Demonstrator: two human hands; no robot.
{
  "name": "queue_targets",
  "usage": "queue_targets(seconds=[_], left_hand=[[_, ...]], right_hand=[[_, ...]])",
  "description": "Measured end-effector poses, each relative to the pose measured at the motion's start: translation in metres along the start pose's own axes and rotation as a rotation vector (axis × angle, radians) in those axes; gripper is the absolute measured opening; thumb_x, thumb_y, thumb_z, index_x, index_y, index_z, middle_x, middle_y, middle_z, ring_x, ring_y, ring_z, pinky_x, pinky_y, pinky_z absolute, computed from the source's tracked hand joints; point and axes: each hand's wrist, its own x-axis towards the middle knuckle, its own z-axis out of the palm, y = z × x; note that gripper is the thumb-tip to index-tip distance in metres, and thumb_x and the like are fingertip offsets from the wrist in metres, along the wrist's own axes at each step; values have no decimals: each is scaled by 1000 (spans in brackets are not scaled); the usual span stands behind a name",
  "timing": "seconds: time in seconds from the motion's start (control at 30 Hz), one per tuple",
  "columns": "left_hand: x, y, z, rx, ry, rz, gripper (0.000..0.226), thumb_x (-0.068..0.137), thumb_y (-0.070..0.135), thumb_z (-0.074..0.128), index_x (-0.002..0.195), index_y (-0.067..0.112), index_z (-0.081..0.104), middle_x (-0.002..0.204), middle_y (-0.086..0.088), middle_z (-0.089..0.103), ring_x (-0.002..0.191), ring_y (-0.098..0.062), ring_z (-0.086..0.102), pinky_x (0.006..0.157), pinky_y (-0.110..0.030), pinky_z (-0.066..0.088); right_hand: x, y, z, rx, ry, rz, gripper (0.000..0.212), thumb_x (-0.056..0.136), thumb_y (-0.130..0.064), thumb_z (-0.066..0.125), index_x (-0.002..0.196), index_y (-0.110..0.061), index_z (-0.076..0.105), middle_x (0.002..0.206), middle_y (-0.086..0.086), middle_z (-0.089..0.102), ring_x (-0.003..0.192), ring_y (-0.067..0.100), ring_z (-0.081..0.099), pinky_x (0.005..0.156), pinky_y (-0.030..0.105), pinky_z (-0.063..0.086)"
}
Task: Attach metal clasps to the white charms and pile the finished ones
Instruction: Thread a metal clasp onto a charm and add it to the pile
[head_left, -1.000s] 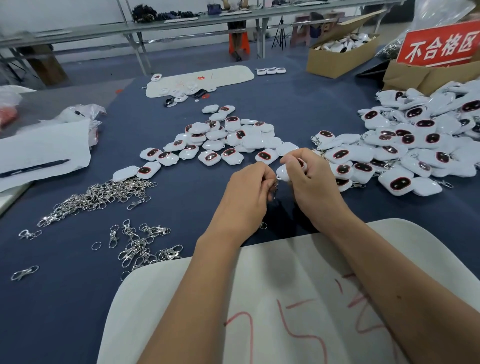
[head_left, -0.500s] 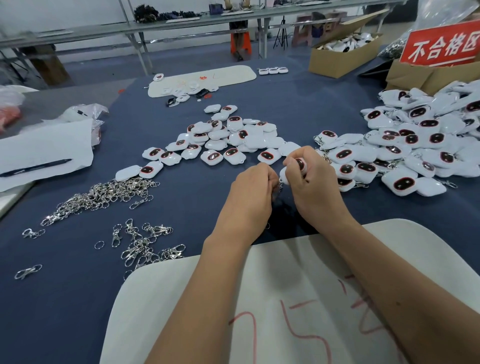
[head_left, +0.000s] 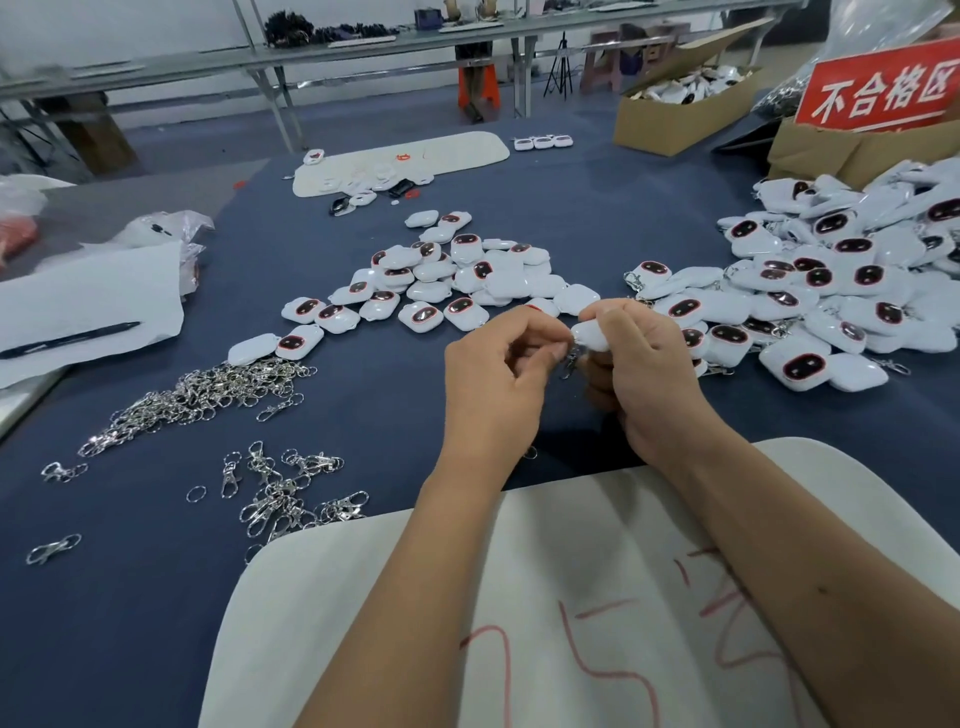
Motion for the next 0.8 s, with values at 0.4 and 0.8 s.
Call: queue_targets(seconds=[0.4, 0.8], left_hand=[[1, 3, -2, 33, 127, -94, 17, 85, -1, 75, 79, 15, 74, 74, 11, 71, 67, -5, 65, 67, -14, 49], [6, -10, -21, 352, -88, -41, 22, 87, 3, 72, 79, 24, 72, 74, 16, 70, 69, -3, 63, 65, -16, 47]], right_hand=[[-2, -1, -7, 156, -211, 8, 16, 91, -19, 62, 105, -12, 61, 66, 3, 42, 54, 15, 34, 48, 26, 27], [-4, 8, -2, -209, -230, -167, 11, 104, -9, 59, 115, -6, 58, 59, -3, 48, 51, 14, 38, 43, 26, 34]])
